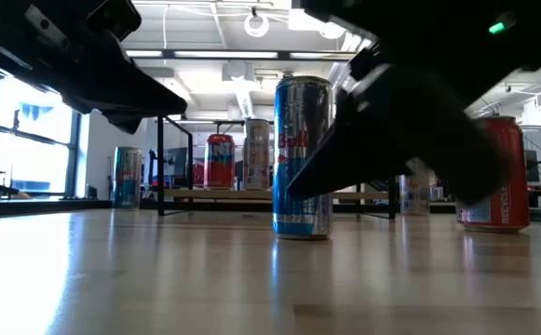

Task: Place canned beverage on shelf
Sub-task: Put the bottom blue soda can on the shelf

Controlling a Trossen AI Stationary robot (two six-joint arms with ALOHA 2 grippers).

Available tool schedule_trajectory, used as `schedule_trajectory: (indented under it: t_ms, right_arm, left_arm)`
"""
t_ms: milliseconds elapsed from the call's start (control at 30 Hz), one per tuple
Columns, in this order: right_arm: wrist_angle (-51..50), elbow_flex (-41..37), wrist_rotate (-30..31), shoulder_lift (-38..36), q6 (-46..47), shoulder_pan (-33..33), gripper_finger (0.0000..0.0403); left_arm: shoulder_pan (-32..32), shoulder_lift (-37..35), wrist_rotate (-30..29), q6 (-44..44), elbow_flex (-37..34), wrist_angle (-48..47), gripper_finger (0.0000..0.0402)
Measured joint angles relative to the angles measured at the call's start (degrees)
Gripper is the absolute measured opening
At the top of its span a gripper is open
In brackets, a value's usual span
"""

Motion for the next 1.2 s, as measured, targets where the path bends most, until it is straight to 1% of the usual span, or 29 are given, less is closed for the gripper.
schedule_trajectory:
  t_ms: [100,267,433,533,733,833,900,1000,1067,1133,1200]
  right_arm:
    - [1.29,-0.95,0.02,-0.19,-1.22,-1.81,0.0000]
    - [0.18,-2.51,-0.02,-0.19,-0.56,-2.96,0.0000]
    - [-7.36,-2.55,-0.40,-0.51,4.81,-2.43,0.0000]
    - [-13.14,-2.55,0.59,-2.14,8.76,-2.26,0.0000]
    - [-25.11,-2.55,3.56,-8.39,14.07,-1.73,0.0000]
    - [-26.43,-2.55,3.59,-12.36,15.07,-0.94,0.0000]
    - [-25.55,-2.55,2.01,-14.94,14.92,-0.41,0.0000]
    - [-23.76,-2.53,-3.52,-18.47,15.62,-0.10,0.0000]
    - [-23.04,-2.53,-5.66,-20.37,18.72,-0.36,0.0000]
    - [-22.16,-2.51,-6.01,-21.92,22.89,-1.34,0.0002]
    - [-21.54,-2.49,-8.39,-23.13,24.44,-2.74,0.0014]
  left_arm:
    - [0.00,-0.08,0.00,0.04,0.30,0.28,0.0000]
    - [0.00,-0.07,-0.17,0.04,0.26,0.13,0.0000]
    - [0.00,-0.04,-1.07,0.02,0.24,-0.21,0.0000]
    - [0.00,-0.04,-1.05,0.02,0.24,-0.20,0.0000]
    - [0.00,-0.04,-1.07,-0.04,0.24,-0.20,0.0000]
    - [0.00,-0.04,-1.08,-0.05,0.24,-0.22,0.0000]
    - [0.00,-0.04,-1.09,-0.07,0.24,-0.24,0.0000]
    - [0.00,-0.04,-1.09,-0.07,0.24,-0.24,0.0000]
    - [0.00,-0.05,-1.09,-0.04,0.24,-0.22,0.0000]
    - [0.00,-0.07,-1.09,-0.07,0.24,-0.24,0.0000]
    - [0.00,-0.07,-1.09,-0.08,0.24,-0.24,0.0000]
